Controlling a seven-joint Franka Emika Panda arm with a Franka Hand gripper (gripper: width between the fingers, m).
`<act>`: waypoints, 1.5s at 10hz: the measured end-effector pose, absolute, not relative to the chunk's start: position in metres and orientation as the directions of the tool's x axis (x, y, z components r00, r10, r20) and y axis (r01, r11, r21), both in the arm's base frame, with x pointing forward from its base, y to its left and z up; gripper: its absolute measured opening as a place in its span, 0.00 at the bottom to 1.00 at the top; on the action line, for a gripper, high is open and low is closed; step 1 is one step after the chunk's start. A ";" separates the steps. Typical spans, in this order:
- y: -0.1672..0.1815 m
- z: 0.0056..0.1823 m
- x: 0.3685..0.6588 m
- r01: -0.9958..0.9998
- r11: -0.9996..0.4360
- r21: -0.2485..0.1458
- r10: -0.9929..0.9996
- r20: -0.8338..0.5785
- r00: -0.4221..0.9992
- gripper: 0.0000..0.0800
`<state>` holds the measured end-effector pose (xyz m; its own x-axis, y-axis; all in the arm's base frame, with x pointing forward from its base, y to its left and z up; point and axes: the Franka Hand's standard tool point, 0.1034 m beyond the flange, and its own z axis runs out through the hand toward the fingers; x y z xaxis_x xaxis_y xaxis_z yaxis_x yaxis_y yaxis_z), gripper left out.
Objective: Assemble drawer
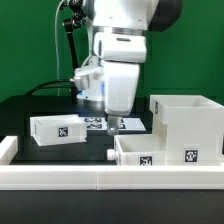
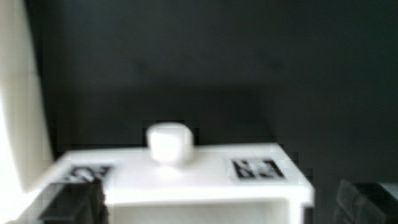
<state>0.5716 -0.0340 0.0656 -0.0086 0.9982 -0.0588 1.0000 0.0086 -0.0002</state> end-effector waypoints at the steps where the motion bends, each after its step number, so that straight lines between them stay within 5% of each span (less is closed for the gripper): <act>1: -0.046 0.058 0.575 1.000 -0.003 -0.003 0.998 -0.057 0.003 0.81; 6: -0.072 0.052 0.578 0.999 0.047 -0.004 0.999 -0.004 -0.047 0.81; 10: -0.089 0.028 0.578 0.995 0.101 0.006 0.977 0.189 -0.101 0.81; 15: -0.051 0.024 0.583 0.999 0.033 -0.015 0.976 0.218 -0.029 0.81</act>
Offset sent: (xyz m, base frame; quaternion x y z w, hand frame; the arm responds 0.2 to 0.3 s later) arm 0.0000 0.0000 0.0000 0.0000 0.0000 0.0000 1.0000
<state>0.5835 -0.0512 0.0244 -0.0292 0.9755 0.2179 0.9993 0.0333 -0.0152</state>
